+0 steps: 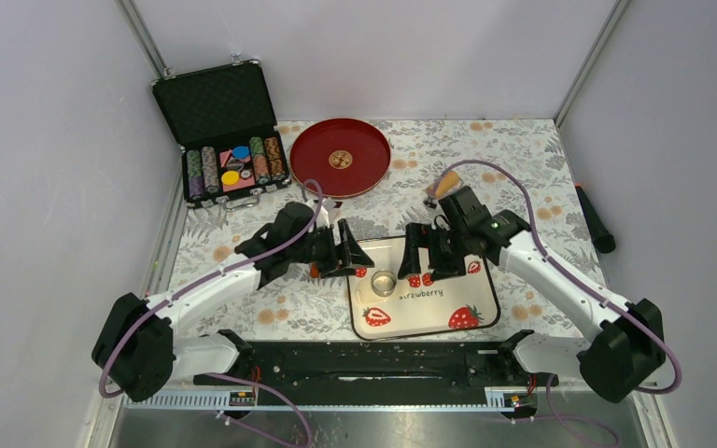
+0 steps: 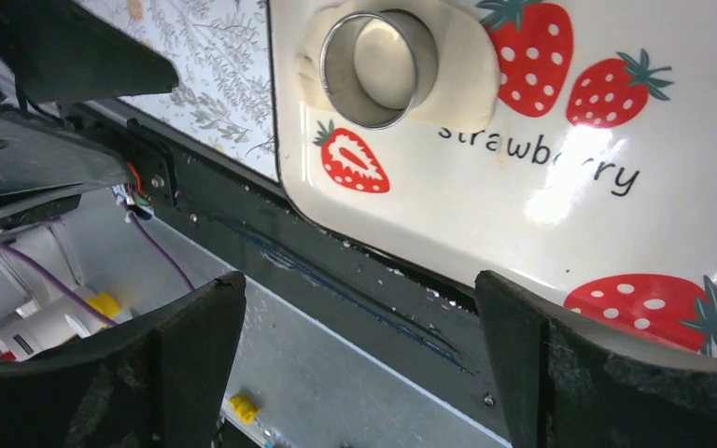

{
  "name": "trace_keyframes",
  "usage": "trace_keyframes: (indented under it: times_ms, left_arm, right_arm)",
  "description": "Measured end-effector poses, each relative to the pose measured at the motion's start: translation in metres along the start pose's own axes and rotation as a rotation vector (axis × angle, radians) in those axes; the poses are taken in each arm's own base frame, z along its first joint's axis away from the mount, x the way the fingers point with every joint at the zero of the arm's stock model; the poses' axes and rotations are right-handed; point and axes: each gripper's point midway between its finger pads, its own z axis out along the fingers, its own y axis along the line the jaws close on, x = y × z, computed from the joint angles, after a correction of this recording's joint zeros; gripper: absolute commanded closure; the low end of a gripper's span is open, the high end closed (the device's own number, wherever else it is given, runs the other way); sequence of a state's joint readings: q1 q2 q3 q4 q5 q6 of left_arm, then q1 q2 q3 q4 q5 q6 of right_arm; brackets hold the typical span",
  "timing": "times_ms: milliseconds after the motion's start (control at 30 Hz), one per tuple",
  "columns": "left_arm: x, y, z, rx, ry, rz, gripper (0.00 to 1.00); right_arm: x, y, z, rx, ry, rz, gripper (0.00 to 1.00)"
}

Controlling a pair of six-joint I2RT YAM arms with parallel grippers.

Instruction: Roll out the dumpling wrappers from the dough

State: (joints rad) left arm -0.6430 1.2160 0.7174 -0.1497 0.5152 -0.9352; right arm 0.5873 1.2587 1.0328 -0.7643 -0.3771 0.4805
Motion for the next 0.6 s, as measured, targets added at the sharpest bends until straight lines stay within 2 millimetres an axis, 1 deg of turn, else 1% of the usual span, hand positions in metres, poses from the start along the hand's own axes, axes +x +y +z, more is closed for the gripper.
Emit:
trace_keyframes:
  times_ms: [100, 167, 333, 400, 500, 600]
  left_arm:
    - [0.002, 0.009, -0.004, -0.025, -0.014, 0.007, 0.31]
    - [0.002, 0.017, -0.005, -0.058, -0.023, 0.031, 0.33]
    - [0.005, 0.042, -0.007, -0.179, -0.009, 0.088, 0.39]
    - [0.006, 0.05, -0.004, -0.22, 0.004, 0.111, 0.44]
    - [0.011, 0.059, 0.002, -0.272, 0.035, 0.147, 0.51]
    - [0.015, 0.06, 0.011, -0.295, 0.062, 0.183, 0.56]
  right_arm:
    - [0.006, -0.013, 0.008, 0.003, -0.038, 0.04, 0.0]
    - [0.005, -0.02, 0.015, 0.01, -0.07, 0.058, 0.0]
    - [-0.009, -0.03, 0.026, 0.027, -0.15, 0.081, 0.03]
    - [-0.018, -0.032, 0.029, 0.02, -0.187, 0.096, 0.04]
    - [-0.024, -0.039, 0.035, 0.024, -0.214, 0.12, 0.09]
    - [-0.021, -0.054, 0.045, 0.055, -0.22, 0.15, 0.18]
